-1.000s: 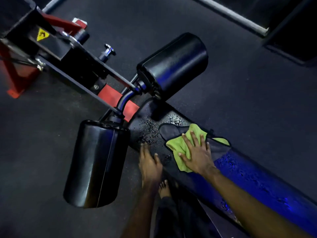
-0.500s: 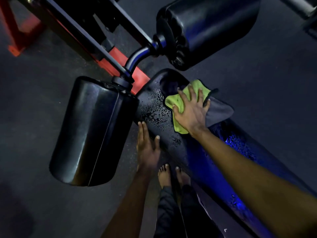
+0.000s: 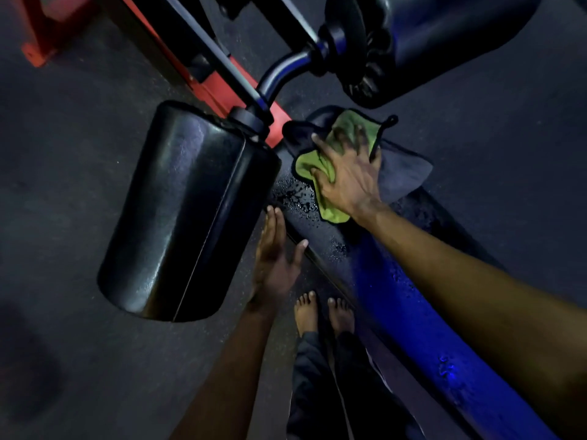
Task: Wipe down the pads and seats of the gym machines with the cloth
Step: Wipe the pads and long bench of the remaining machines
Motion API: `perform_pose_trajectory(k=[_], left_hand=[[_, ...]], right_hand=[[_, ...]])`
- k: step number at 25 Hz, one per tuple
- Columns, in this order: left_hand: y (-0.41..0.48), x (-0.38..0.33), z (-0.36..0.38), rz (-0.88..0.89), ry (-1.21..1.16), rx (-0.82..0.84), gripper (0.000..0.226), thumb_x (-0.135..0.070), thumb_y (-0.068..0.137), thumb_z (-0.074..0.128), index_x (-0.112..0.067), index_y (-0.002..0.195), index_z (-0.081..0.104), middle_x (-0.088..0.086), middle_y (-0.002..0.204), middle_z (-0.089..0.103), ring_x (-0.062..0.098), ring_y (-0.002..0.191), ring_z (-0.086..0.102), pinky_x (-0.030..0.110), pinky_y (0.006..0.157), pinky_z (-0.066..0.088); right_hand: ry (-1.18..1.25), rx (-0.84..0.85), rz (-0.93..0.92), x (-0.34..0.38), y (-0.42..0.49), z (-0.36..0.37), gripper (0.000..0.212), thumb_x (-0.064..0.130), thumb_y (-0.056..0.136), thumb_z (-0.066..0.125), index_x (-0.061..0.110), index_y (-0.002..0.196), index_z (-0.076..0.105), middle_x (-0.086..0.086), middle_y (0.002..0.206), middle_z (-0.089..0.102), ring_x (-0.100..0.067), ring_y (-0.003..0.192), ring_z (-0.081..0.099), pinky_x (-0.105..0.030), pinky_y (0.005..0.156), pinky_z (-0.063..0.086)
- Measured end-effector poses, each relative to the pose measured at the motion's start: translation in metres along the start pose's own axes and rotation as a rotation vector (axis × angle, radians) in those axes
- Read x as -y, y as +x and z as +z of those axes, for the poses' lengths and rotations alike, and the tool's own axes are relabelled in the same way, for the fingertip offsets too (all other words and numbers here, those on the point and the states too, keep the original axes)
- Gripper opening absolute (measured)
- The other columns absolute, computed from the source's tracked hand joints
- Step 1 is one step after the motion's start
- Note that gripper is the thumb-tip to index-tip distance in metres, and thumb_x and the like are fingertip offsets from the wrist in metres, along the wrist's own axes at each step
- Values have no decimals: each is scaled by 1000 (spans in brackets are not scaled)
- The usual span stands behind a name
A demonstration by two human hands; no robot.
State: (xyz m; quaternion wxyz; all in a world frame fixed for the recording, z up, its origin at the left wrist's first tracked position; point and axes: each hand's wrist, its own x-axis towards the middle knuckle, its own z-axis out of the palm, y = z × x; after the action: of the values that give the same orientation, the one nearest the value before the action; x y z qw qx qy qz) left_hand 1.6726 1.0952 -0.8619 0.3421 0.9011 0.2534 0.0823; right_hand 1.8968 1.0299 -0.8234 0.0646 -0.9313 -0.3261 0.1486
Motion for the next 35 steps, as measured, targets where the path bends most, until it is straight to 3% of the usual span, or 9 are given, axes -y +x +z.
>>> perform_pose_trajectory(k=[3, 7, 13, 16, 22, 25, 29, 31, 35], left_hand=[[-6, -1, 4, -88, -50, 7, 81, -34, 99, 61, 3, 156, 17, 16, 166, 10, 29, 152, 22, 46, 117, 33], [-26, -35, 4, -318, -118, 162, 89, -55, 99, 48, -17, 160, -4, -2, 168, -12, 15, 153, -1, 42, 124, 15], [-36, -53, 16, -369, -180, 163, 90, -50, 99, 52, -16, 160, -4, -2, 167, -15, 4, 149, -11, 33, 122, 7], [-37, -48, 20, -361, -172, 149, 91, -50, 99, 52, -16, 160, -6, -1, 166, -15, 4, 149, -10, 35, 124, 4], [-41, -47, 25, -372, -146, 109, 89, -47, 99, 55, -14, 160, -1, -2, 167, -9, 9, 152, -1, 45, 125, 11], [-47, -56, 35, -400, -158, 26, 79, -43, 102, 50, -11, 160, 7, 2, 168, -1, 16, 154, 5, 46, 124, 16], [-72, -81, 57, -400, -229, -18, 68, -40, 107, 37, -15, 160, 3, -3, 168, -6, 8, 153, -4, 36, 125, 7], [-90, -89, 67, -396, -248, -25, 68, -41, 108, 35, -18, 160, -1, -4, 168, -9, 5, 153, -6, 34, 125, 5], [-126, -108, 89, -406, -273, -25, 70, -43, 107, 37, -17, 161, 0, -6, 167, -10, 5, 153, -5, 36, 125, 7]], right_hand=[[-3, 58, -170, -5, -24, 2, 59, 63, 97, 42, 49, 153, 32, 1, 167, 22, -33, 157, 4, -73, 116, 15], [-126, 159, -424, -38, -64, -2, 63, 62, 100, 41, 47, 157, 21, 5, 170, 13, -29, 157, 1, -70, 117, 17], [22, 1, -130, -11, -14, -4, 59, 53, 94, 49, 43, 151, 38, 3, 161, 34, -29, 155, 13, -68, 116, 21], [16, 11, -180, -4, -18, 3, 57, 62, 95, 45, 45, 149, 41, 3, 162, 33, -28, 156, 10, -70, 115, 18], [-64, 130, -442, -36, -80, 5, 56, 58, 99, 46, 44, 152, 36, 6, 166, 24, -26, 157, 6, -70, 115, 18], [-30, 45, -316, -16, -49, 2, 54, 50, 96, 49, 42, 149, 40, 3, 163, 30, -29, 155, 15, -70, 114, 23], [0, 20, -207, 30, 4, 1, 59, 52, 92, 54, 42, 149, 41, 1, 161, 30, -36, 152, 19, -72, 112, 23], [-15, 56, -291, 32, 5, 2, 58, 53, 92, 55, 44, 148, 42, 4, 162, 29, -35, 153, 15, -73, 110, 23], [-97, 170, -658, -9, -42, 1, 54, 55, 95, 55, 45, 147, 45, 6, 162, 31, -29, 156, 11, -73, 112, 21]])
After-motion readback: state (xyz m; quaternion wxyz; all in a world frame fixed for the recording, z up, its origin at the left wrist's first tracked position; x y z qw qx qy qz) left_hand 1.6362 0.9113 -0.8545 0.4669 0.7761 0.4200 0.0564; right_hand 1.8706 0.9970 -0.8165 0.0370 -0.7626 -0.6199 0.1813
